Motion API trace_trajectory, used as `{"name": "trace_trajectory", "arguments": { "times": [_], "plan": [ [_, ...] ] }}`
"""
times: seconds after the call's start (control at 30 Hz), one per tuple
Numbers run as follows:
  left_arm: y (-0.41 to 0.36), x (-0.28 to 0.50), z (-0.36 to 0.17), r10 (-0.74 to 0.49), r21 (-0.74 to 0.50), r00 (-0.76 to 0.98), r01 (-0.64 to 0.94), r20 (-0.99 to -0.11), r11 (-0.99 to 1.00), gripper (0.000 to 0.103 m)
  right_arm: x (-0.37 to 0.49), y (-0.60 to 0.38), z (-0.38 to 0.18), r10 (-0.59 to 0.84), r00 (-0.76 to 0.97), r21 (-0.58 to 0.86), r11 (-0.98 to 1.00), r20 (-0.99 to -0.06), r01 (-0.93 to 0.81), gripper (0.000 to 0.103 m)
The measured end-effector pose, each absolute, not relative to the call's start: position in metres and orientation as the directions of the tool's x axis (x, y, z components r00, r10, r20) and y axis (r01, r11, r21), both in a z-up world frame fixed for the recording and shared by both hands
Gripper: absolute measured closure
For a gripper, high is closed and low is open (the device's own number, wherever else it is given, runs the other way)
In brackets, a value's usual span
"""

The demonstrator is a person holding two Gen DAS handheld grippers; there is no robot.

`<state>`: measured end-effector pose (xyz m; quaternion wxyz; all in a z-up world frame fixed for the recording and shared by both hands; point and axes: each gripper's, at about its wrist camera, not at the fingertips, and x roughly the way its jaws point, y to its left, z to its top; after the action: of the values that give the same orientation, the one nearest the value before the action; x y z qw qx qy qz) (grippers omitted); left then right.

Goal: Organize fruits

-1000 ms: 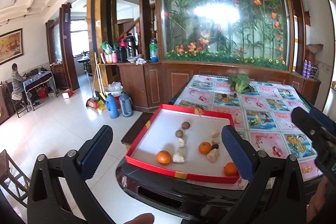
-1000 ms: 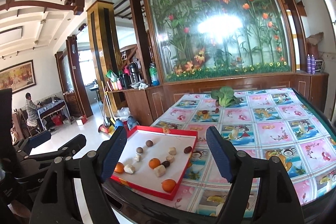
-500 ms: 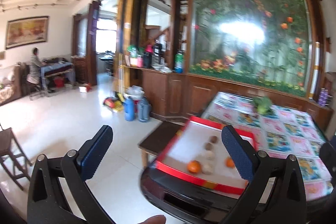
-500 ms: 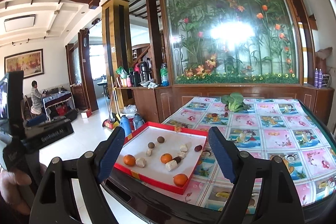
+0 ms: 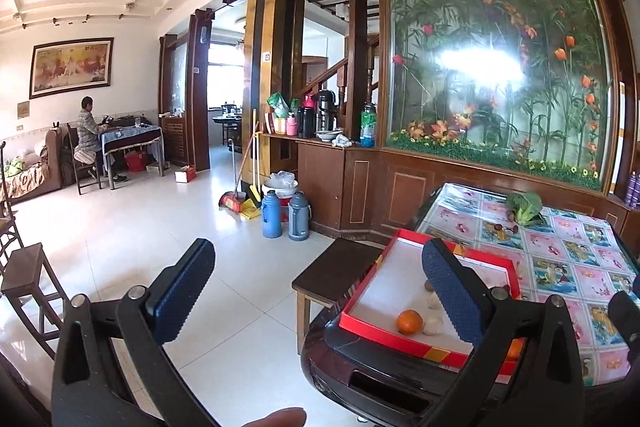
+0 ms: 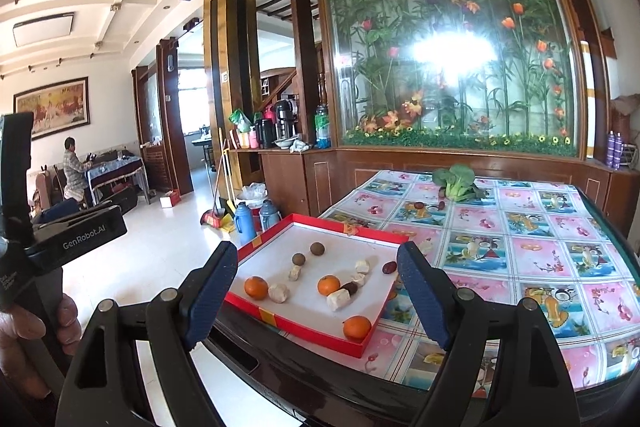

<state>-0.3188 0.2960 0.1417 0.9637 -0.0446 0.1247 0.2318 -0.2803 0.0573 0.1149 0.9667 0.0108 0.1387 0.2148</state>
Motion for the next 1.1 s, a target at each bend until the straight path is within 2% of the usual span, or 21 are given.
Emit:
{"name": "trace_trajectory", "arguments": {
  "times": [0.73, 1.1],
  "plan": [
    [0.261, -0.337, 0.149, 0.341, 0.015, 0.903, -0.349, -0.263, 0.937, 0.0, -0.282, 0.063, 0.109, 0.397, 0.871, 0.039, 0.914, -0.291, -0.403, 0.021],
    [0.257, -0.337, 0.149, 0.342, 0.024, 0.901, -0.349, -0.267, 0.937, 0.0, -0.282, 0.059, 0.111, 0.393, 0.873, 0.054, 0.917, -0.289, -0.395, 0.021]
  ]
}}
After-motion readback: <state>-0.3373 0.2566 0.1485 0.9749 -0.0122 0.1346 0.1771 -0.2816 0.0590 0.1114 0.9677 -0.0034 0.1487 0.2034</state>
